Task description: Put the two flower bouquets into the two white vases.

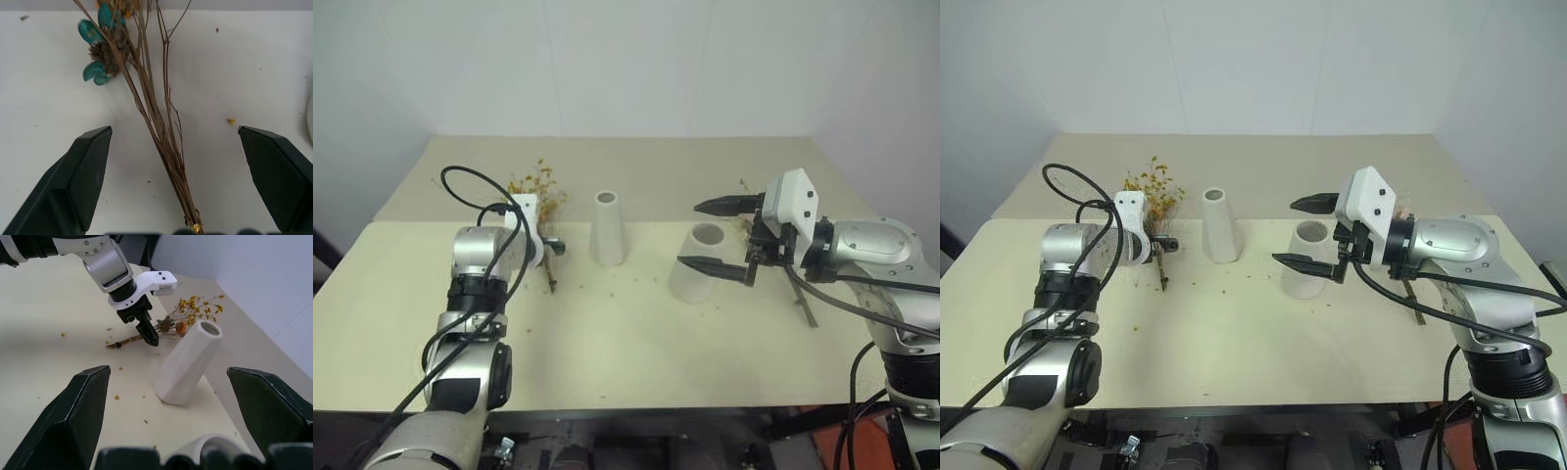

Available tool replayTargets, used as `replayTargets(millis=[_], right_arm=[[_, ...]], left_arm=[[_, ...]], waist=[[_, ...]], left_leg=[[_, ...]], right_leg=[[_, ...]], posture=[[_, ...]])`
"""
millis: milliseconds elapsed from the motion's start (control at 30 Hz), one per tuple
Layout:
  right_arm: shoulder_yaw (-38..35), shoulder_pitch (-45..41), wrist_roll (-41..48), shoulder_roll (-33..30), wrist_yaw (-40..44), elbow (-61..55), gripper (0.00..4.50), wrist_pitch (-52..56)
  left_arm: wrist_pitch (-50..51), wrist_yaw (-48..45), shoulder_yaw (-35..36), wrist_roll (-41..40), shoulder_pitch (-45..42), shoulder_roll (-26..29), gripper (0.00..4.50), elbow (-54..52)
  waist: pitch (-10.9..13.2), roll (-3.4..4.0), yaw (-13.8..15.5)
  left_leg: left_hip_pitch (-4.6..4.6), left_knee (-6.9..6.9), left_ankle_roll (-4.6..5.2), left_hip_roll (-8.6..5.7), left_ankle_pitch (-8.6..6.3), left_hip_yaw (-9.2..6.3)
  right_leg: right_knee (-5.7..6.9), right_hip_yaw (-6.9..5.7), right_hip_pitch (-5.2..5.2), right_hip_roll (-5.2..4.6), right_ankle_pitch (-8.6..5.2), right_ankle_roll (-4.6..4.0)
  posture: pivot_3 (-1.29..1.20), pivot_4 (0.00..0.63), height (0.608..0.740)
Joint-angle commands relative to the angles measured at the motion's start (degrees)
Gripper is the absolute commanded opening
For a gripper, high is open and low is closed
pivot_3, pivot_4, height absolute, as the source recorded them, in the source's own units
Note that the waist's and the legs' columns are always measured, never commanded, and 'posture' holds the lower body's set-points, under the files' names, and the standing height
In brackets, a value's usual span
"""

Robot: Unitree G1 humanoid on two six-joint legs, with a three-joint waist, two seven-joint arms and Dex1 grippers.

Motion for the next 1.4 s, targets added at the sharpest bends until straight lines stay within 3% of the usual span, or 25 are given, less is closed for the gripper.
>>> replayTargets(millis=[33, 200, 300, 700, 1000, 1133, 1400], right_arm=[[-1.29, -0.11, 0.01, -0.14, -1.05, -2.01, 4.48, 0.05], [-1.63, 0.32, -0.53, -0.28, -1.7, -2.09, 4.48, -0.05], [-1.79, 0.42, -0.51, -0.38, -2.09, -2.25, 4.5, -0.07], [-2.14, 0.64, -0.3, -0.34, -3.08, -2.24, 4.5, 0.05], [-3.32, 1.92, 0.39, -0.66, -3.45, -3.09, 4.5, 0.39], [-4.39, 2.54, 0.37, -0.7, -4.31, -3.46, 4.5, 0.47], [-4.99, 4.69, -0.76, -0.14, -6.65, -4.46, 4.5, -0.21]], left_arm=[[-6.14, 0.76, -0.73, 2.69, -3.07, 0.13, 4.5, 5.63], [-10.54, 0.47, 1.17, 2.44, -5.82, -0.84, 4.5, 12.07], [-12.47, 1.16, 2.08, 2.51, -6.54, -1.33, 3.91, 13.68], [-18.64, -0.05, -0.79, 6.26, -6.77, -0.72, 0.04, 16.65], [-21.26, -1.04, 5.94, 1.43, -7.17, 1.23, 0.02, 5.87], [-32.97, 1.88, 4.89, 4.72, -6.95, 1.3, 0.02, 0.51], [-56.72, -11.14, 18.55, -10.69, -11.32, -0.07, 0.02, 9.67]], waist=[[0.0, 0.0, 0.02], [0.0, 0.0, 0.15], [0.0, 0.0, 0.15], [0.0, 0.0, 0.09], [0.0, 0.0, -0.01], [0.01, -0.01, 0.24], [0.01, -0.01, 0.24]], left_leg=[[0.0, 0.0, 0.0, 0.0, 0.0, 0.0], [-0.02, 0.0, 0.0, -0.01, 0.0, 0.0], [-0.03, 0.0, 0.0, -0.01, 0.0, 0.0], [-0.02, 0.0, 0.0, -0.01, 0.0, 0.0], [-0.04, 0.0, 0.0, 0.0, 0.0, 0.0], [-0.05, 0.0, -0.02, 0.0, 0.01, -0.01], [-0.04, 0.0, -0.03, 0.0, 0.02, 0.01]], right_leg=[[0.0, 0.0, 0.0, 0.0, 0.0, 0.0], [-0.01, 0.0, 0.01, -0.01, 0.0, 0.01], [-0.02, -0.01, 0.01, -0.01, 0.0, 0.02], [-0.02, 0.0, 0.01, -0.01, 0.01, 0.03], [0.0, 0.01, -0.03, -0.01, 0.02, 0.03], [-0.02, 0.0, -0.02, -0.02, 0.03, 0.03], [-0.03, 0.0, -0.01, -0.02, 0.04, 0.03]], posture=[[0.0, 0.15, 0.74], [0.0, 0.15, 0.74], [0.0, 0.15, 0.74], [0.0, 0.15, 0.74], [0.0, 0.15, 0.74], [0.0, 0.15, 0.74], [0.0, 0.15, 0.74]])
